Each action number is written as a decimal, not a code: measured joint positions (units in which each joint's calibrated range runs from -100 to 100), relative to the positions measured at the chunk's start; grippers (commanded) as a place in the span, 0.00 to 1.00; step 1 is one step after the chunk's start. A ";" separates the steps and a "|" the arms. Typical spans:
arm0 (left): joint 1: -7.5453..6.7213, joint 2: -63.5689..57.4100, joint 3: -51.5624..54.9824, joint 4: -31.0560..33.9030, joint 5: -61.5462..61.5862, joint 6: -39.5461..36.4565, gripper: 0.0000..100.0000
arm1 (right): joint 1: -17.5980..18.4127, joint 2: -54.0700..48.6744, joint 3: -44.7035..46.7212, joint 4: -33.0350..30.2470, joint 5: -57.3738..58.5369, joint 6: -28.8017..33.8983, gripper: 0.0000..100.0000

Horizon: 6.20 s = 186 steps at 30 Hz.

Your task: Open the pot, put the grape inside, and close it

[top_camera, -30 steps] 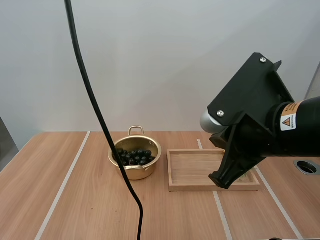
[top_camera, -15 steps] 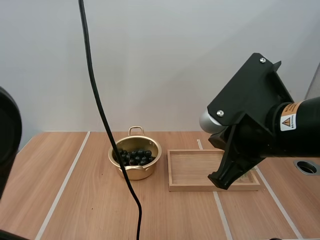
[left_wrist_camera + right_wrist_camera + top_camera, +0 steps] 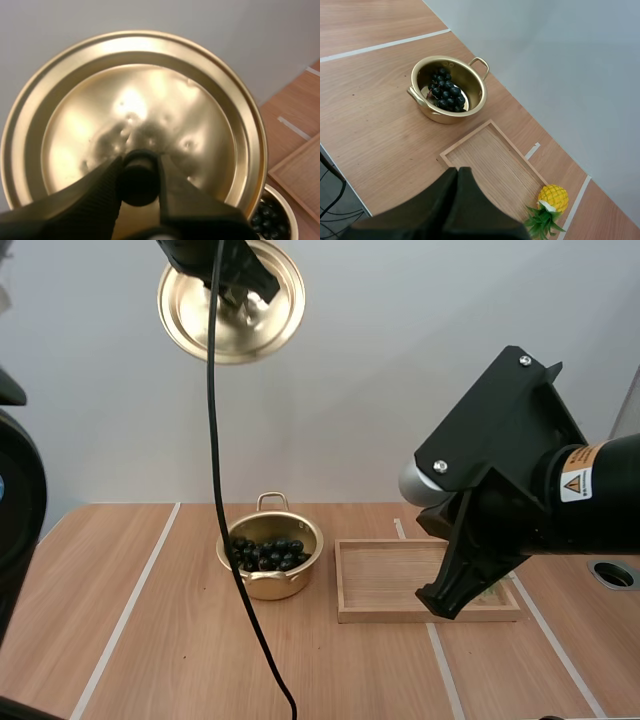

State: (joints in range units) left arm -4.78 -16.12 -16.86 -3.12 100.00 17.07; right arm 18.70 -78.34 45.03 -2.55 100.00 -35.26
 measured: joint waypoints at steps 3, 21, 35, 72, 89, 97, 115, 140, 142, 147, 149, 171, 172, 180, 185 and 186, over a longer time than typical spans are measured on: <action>0.00 0.11 5.98 -1.78 0.00 2.76 0.00 | 0.00 0.00 0.00 0.00 0.00 0.00 0.00; 0.00 5.92 30.93 -2.69 0.00 14.72 0.00 | 0.00 0.00 0.00 0.00 0.00 0.00 0.00; 0.00 16.46 29.82 -2.69 0.00 17.04 0.00 | 0.00 0.00 0.00 0.00 0.00 0.00 0.00; 0.00 30.15 24.91 -5.98 0.00 18.24 0.00 | 0.00 0.00 0.00 0.00 0.00 0.00 0.00; 0.00 29.98 24.91 -3.22 0.00 16.87 0.00 | 0.00 0.00 0.00 0.00 0.00 0.00 0.00; 0.00 27.67 24.91 -1.83 0.00 16.51 0.00 | 0.00 0.00 0.00 0.00 0.00 0.00 0.00; 0.00 24.26 30.16 -2.66 0.00 15.68 0.00 | 0.00 0.00 0.00 0.00 0.00 0.00 0.00; 0.00 24.55 30.98 -5.07 -0.11 18.86 0.00 | 0.00 0.00 0.00 0.00 0.00 0.00 0.00; 0.00 25.43 30.98 -5.07 -1.03 18.85 0.00 | 0.00 0.00 0.00 0.00 0.00 0.00 0.00; 0.00 26.61 30.98 -5.43 -1.85 18.96 0.00 | 0.00 0.00 0.00 0.00 0.00 0.00 0.00; 0.00 26.72 30.98 -5.52 -1.85 18.96 0.00 | 0.00 0.00 0.00 0.00 0.00 0.00 0.00; 0.00 27.89 30.73 -5.74 -2.63 19.24 0.51 | 0.00 0.00 0.00 0.00 0.00 0.00 0.00; 0.00 27.89 30.73 -5.74 -2.63 19.24 0.71 | 0.00 0.00 0.00 0.00 0.00 0.00 0.00; 0.00 28.13 30.27 -5.74 -0.47 17.20 1.00 | 0.00 0.00 0.00 0.00 0.00 0.00 0.00; 0.00 27.66 27.54 -5.74 -0.30 15.99 1.00 | 0.00 0.00 0.00 0.00 0.00 0.00 0.00; 0.00 27.15 26.76 -5.74 -0.30 15.73 1.00 | 0.00 0.00 0.00 0.00 0.00 0.00 0.00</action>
State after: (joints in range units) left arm -4.78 11.03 9.90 -8.87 99.70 32.81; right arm 18.70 -78.34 45.03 -2.55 100.00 -35.26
